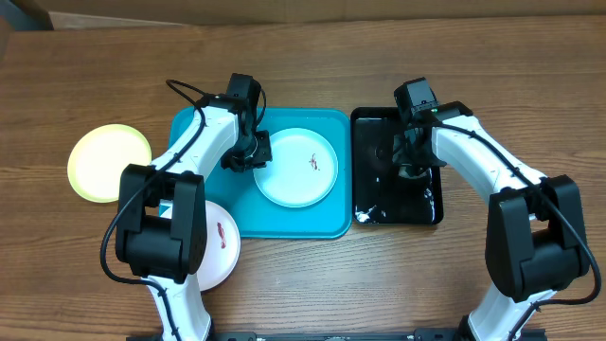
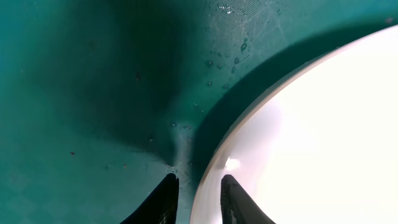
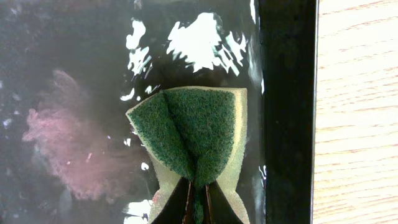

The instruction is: Clean dirty plates on tray and stack at the side

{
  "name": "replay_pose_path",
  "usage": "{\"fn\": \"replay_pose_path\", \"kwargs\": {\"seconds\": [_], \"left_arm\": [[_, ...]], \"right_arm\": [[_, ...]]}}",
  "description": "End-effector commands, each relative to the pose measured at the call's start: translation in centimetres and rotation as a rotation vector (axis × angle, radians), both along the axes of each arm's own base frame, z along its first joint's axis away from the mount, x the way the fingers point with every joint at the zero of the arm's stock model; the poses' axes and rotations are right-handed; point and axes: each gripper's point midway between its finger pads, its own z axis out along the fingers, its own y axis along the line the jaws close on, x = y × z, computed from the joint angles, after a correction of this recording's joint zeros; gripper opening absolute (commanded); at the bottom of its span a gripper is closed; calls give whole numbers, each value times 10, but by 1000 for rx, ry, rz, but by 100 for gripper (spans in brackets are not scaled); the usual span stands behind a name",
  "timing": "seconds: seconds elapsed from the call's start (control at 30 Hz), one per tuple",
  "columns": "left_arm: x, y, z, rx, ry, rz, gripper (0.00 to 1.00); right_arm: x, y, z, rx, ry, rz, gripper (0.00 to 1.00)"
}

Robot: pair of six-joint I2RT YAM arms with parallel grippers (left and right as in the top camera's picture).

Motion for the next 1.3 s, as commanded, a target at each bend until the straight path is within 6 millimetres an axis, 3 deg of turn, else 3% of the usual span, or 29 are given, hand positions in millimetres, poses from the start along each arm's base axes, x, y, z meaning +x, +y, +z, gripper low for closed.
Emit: {"fn": "replay_pose_path", "kwargs": {"seconds": [0.0,0.33,0.37,0.47,0.73,1.0,1.27], "left_arm": [[-2,0,-7,17,9,-24,27],[-3,0,-13,15,5,-17,28],[-4,0,-16,15,3,-17,26],[-6,1,-19,17,6,-18,4],[2,6,-7,14,-3,1,4],[-1,9,-6,19,11,-11,4],[0,8,-6,17,7,-12,4]], "right_arm": [[14,9,25,36,-75,9,4],[13,24,24,110,-58,68,4],[13,23,24,109,-58,68,4],[12,23,24,109,-57,67,4],[10,24,31,110,-38,79,4],[19,26,74,112,-45,79,4],[10,26,73,110,-7,99,4]]}}
